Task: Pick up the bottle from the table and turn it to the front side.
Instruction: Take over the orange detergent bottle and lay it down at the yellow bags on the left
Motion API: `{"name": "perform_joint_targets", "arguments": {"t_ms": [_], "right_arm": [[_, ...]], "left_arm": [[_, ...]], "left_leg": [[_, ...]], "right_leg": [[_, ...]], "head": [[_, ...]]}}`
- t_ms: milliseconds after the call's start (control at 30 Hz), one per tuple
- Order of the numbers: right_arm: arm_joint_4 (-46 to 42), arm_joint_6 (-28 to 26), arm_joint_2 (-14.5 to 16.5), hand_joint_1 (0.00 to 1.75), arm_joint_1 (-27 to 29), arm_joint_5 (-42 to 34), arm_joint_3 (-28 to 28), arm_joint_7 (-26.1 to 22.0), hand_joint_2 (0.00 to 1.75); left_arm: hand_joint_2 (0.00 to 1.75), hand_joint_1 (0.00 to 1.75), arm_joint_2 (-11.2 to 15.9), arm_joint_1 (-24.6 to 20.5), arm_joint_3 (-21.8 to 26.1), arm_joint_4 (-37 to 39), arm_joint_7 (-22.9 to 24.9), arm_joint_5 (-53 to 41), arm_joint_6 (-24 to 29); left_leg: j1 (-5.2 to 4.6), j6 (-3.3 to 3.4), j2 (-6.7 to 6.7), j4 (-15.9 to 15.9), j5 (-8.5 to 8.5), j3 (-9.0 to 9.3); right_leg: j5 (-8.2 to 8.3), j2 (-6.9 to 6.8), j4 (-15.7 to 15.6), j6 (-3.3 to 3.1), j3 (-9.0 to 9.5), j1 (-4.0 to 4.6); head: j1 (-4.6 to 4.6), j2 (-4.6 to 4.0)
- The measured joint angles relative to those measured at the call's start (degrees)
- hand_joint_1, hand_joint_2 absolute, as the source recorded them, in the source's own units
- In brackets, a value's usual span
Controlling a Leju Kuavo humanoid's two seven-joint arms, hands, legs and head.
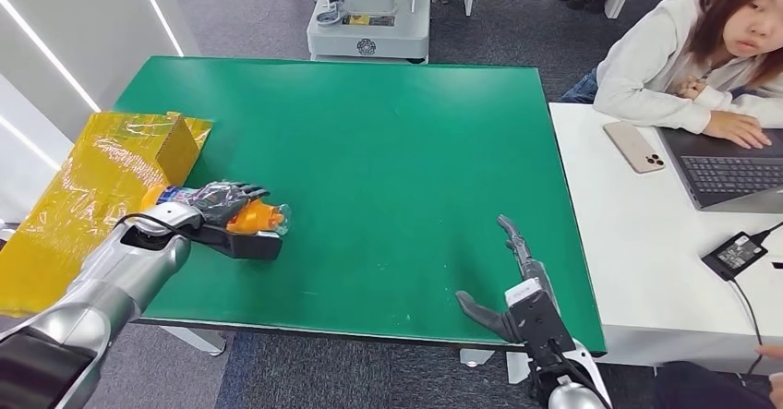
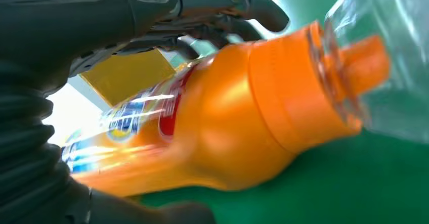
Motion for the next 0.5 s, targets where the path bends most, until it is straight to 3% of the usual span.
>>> {"name": "perform_joint_targets", "arguments": {"t_ms": [300, 500], "right_arm": [[0.0, 0.0, -0.1, 0.00, 1.1, -0.6, -0.4, -0.3, 1.75], [0.7, -0.2, -0.1, 0.00, 1.1, -1.2, -0.4, -0.4, 1.75]], "left_arm": [[1.75, 0.00, -1.1, -0.6, 0.5, 1.6, 4.3, -1.5, 2.1], [1.75, 0.00, -1.1, -0.2, 0.7, 2.3, 4.0, 0.6, 6.4]], "left_leg": [[0.00, 0.00, 0.01, 0.0, -0.02, -0.01], [0.00, 0.00, 0.01, 0.0, -0.01, -0.01]], "right_leg": [[-0.02, 0.03, 0.0, -0.01, -0.01, 0.00], [-0.03, 0.01, 0.0, 0.00, -0.01, 0.00]], "head": [[-0.01, 0.00], [-0.01, 0.00]]}}
